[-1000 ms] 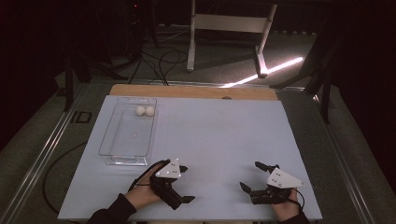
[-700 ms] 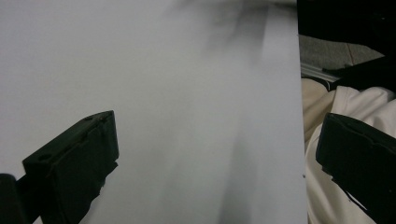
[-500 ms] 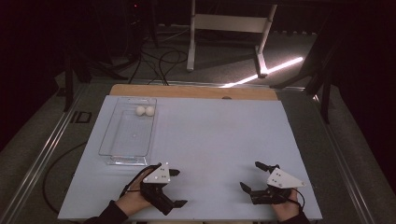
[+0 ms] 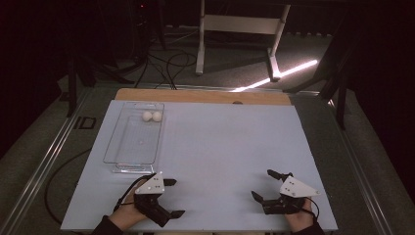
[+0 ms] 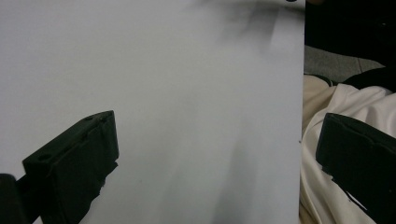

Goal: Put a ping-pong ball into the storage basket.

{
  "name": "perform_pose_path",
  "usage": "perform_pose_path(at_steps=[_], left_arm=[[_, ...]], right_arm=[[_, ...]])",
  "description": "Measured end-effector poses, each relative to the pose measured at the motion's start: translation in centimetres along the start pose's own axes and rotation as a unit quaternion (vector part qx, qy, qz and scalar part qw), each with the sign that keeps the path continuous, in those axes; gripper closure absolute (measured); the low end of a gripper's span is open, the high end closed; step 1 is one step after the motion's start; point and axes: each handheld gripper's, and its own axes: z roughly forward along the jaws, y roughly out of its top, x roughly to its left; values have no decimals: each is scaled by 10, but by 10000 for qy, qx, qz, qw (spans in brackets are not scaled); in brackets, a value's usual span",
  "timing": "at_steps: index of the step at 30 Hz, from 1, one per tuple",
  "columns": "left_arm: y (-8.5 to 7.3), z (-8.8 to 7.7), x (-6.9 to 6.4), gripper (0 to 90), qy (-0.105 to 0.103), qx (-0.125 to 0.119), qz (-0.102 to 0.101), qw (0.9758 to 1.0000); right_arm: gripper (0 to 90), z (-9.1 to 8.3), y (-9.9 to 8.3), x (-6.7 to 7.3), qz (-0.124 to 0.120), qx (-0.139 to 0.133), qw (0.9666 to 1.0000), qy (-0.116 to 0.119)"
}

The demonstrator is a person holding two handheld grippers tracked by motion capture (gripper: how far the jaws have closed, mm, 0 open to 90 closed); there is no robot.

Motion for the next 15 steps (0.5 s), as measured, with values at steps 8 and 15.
perform_pose_path(at_steps=[8,15], left_arm=[[-8,-11,3,3,106,-95,-107,9998],[-12,-15,2,3,194,-121,-86,9997]], right_arm=[[90,1,0,0,14,1,10000,2],[90,1,-1,0,12,10,10000,7]])
